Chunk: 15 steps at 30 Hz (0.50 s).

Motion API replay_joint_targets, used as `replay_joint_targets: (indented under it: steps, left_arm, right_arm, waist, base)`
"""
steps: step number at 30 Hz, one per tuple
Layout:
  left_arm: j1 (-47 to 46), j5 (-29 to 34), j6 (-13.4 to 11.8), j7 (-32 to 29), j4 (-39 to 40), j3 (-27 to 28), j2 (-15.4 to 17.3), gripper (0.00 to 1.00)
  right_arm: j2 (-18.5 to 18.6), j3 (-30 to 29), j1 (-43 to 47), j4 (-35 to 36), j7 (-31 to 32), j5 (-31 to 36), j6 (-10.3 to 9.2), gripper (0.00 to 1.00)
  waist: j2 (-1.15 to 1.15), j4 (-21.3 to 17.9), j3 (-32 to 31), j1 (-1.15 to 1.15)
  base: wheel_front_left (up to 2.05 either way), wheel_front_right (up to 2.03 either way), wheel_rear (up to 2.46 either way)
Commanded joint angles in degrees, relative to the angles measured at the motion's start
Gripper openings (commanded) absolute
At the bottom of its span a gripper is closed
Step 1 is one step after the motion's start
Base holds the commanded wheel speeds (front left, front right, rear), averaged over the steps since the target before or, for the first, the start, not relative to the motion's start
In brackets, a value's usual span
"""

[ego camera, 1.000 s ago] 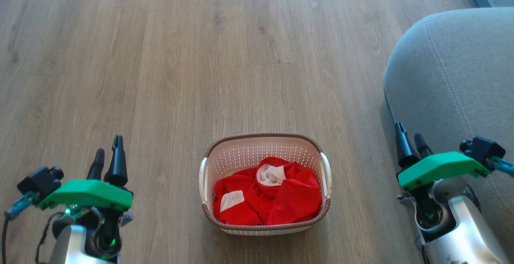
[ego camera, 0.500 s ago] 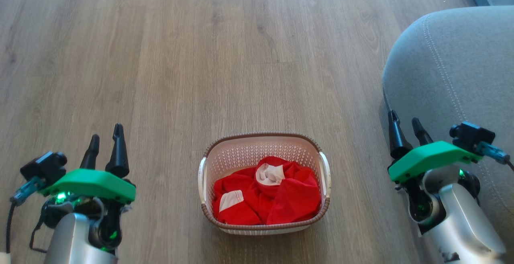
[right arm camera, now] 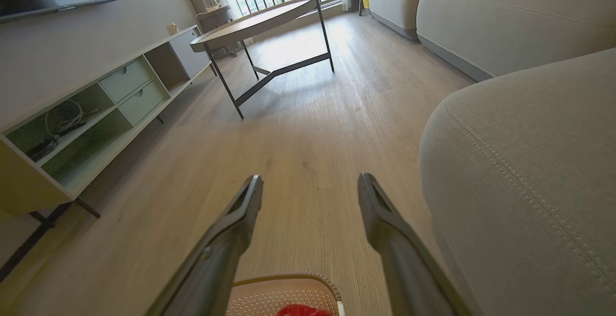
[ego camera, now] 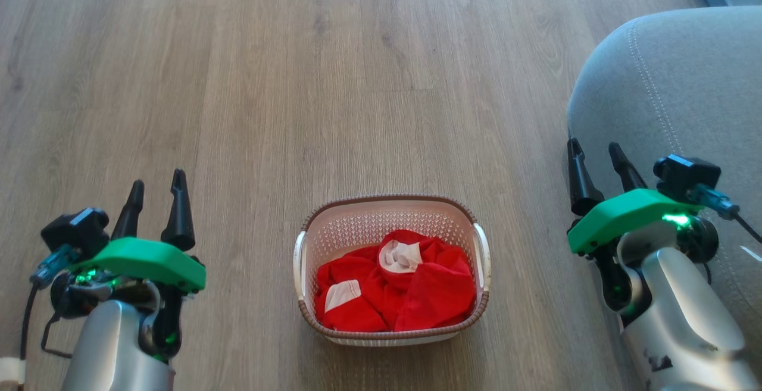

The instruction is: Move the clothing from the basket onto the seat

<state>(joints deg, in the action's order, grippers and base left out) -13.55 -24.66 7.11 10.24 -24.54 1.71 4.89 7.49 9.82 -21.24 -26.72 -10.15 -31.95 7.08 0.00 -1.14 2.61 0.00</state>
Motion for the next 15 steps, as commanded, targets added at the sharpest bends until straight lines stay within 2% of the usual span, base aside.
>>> replay_joint_targets:
  steps: [1,15]
  left_arm:
    - [-3.9,2.1,0.3,0.9,1.7,1.1,1.7,1.00]
    - [-5.8,9.7,0.3,3.1,0.1,1.6,1.4,1.00]
  right_arm:
    - [0.9,1.4,-3.6,1.5,-1.0,2.0,0.33,1.00]
    - [1.7,3.8,-6.5,0.7,-3.2,9.6,0.38,1.00]
  waist:
    - [0.00,0.0,0.0,0.00]
    - [0.00,-0.3,0.2,0.00]
  base:
    - [0.00,0.00,0.00]
    - [0.00,0.00,0.00]
